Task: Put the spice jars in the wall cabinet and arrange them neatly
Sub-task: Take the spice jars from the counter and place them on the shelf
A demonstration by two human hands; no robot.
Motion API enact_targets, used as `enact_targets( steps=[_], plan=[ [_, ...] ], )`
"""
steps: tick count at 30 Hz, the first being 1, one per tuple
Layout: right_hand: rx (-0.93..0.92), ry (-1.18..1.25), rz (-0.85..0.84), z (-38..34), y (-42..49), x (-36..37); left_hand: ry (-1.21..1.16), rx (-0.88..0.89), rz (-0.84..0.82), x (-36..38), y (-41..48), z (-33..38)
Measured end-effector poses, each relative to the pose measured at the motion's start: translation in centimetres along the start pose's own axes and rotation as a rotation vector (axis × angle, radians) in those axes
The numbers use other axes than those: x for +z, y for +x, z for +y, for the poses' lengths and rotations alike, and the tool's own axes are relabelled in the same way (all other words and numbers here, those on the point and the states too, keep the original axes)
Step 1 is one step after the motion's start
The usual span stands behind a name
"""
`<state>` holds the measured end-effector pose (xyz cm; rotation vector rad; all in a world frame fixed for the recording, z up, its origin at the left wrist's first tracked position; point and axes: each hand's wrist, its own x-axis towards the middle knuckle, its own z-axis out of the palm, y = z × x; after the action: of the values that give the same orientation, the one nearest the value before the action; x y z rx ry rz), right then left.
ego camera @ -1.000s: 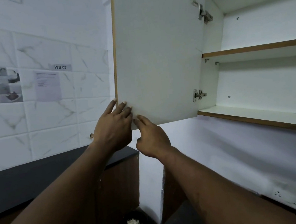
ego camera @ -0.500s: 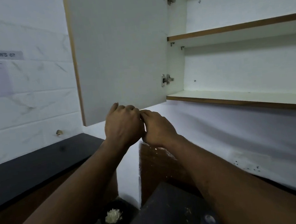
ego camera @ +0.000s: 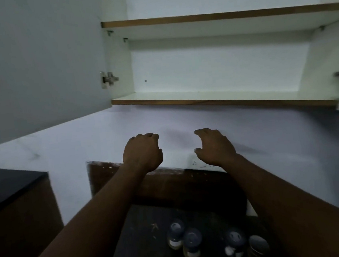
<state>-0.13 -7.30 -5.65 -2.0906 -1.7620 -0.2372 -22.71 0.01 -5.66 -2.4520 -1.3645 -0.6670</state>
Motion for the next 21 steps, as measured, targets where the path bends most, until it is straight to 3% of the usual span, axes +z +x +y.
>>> enact_targets(
  steps=[9, 21],
  plan=[
    [0.199, -0.041, -0.046, 7.5, -7.0, 0.7, -0.133, 0.223, -0.183, 5.4, 0.3, 10.0],
    [0.379, 0.024, -0.071, 9.9, -16.4, 4.9, -0.354, 0.474, -0.337, 10.9, -5.3, 17.9]
  ],
)
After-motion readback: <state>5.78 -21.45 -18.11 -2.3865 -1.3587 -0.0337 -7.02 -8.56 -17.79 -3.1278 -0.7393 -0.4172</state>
